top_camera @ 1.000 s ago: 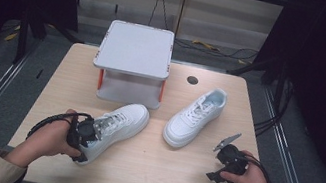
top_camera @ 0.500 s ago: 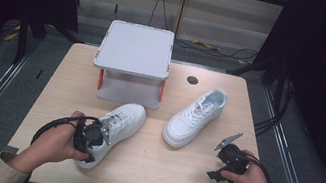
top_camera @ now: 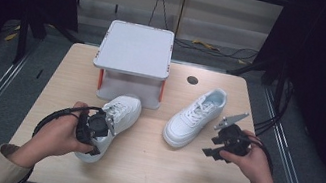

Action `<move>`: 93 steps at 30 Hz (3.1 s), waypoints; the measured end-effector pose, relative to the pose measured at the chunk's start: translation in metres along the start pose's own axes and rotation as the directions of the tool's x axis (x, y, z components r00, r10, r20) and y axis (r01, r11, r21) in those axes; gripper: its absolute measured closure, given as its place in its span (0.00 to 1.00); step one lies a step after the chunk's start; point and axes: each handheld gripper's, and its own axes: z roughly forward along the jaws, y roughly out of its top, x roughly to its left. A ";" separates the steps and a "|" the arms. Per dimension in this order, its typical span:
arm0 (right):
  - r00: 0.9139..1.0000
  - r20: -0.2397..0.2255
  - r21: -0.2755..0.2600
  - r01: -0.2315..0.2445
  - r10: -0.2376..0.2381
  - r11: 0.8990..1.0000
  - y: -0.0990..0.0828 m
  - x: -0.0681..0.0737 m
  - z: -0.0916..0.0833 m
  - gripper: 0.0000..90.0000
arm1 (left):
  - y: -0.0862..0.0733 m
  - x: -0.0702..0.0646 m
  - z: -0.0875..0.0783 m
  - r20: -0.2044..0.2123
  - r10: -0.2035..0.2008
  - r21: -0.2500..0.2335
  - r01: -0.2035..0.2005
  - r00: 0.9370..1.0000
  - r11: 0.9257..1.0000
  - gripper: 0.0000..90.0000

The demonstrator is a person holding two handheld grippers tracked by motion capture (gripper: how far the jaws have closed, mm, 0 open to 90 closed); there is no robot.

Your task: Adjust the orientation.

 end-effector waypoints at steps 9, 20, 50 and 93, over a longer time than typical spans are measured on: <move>0.999 0.007 -0.087 -0.038 0.039 0.995 0.088 -0.018 -0.013 0.99 | 0.008 0.015 -0.015 -0.049 -0.025 -0.015 0.024 0.998 1.000 0.83; 0.994 0.080 -0.197 -0.053 0.070 0.979 0.215 -0.026 0.003 1.00 | 0.014 0.057 0.011 -0.057 -0.083 -0.034 0.082 0.995 0.996 0.83; 0.986 0.151 -0.103 -0.054 0.069 0.993 0.250 -0.024 0.053 1.00 | 0.037 0.138 0.046 -0.018 -0.229 -0.128 0.225 0.973 0.966 0.84; 0.986 0.153 -0.106 -0.045 0.061 0.993 0.250 -0.023 0.054 1.00 | 0.048 0.149 0.020 -0.096 -0.171 -0.145 0.156 0.981 0.977 0.82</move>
